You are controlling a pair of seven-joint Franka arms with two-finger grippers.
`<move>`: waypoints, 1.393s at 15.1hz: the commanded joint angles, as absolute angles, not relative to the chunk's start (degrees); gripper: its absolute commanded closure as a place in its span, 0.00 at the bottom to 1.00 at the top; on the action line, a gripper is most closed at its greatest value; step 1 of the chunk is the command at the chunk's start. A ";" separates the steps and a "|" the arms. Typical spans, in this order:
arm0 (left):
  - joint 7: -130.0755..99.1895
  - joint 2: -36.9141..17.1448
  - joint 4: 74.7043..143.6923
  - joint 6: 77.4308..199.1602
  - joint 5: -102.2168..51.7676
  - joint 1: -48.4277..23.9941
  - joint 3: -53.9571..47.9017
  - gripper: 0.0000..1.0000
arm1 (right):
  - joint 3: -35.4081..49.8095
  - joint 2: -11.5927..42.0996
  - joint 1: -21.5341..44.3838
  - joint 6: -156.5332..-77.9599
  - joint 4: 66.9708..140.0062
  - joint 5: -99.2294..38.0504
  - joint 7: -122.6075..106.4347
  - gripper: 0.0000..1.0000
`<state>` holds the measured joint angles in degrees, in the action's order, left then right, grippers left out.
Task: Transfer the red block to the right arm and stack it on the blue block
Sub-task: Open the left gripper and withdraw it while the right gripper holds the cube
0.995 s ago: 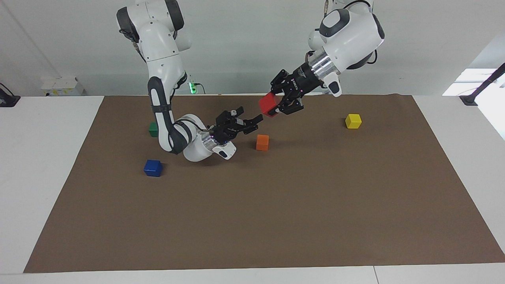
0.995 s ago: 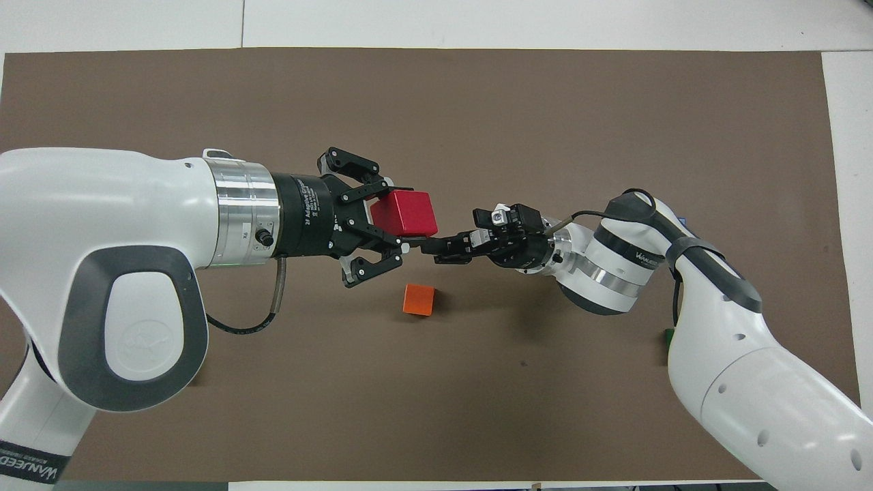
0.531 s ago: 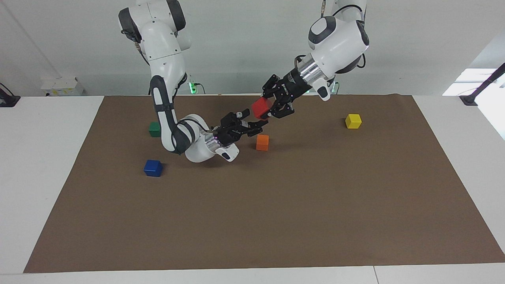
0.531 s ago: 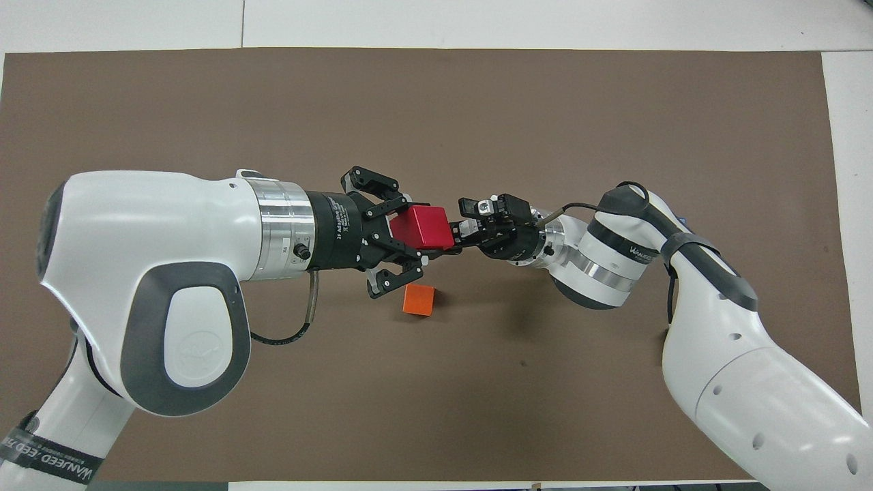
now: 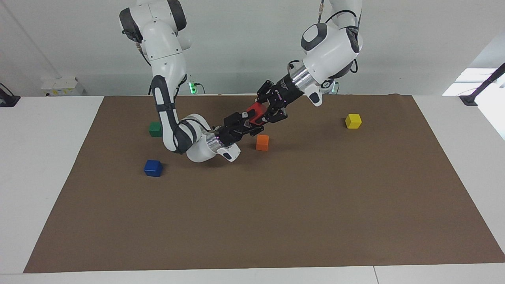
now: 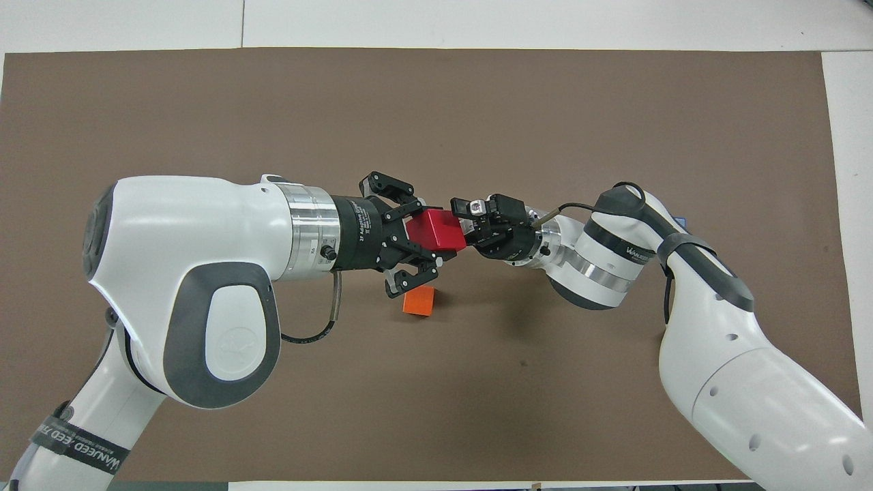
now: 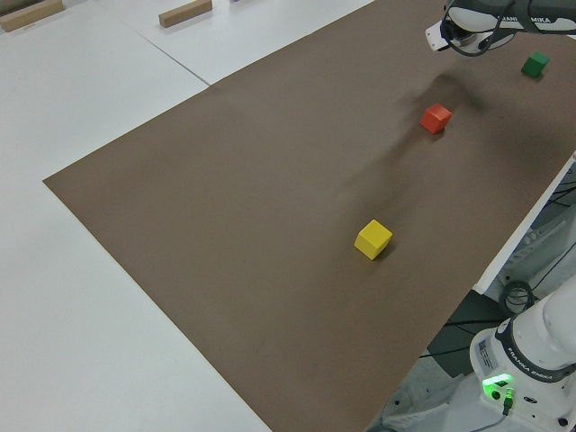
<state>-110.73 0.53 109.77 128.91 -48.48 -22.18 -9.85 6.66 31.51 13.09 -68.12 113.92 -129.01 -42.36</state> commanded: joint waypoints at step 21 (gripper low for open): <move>-74.75 5.27 110.30 113.30 -26.29 0.77 -8.44 0.00 | 6.33 16.97 4.06 -87.36 113.91 -104.10 -36.39 1.00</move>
<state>-81.70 4.04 109.54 116.16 -30.08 -2.94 -7.84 6.15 19.65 6.83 -86.51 112.61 -110.22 -37.64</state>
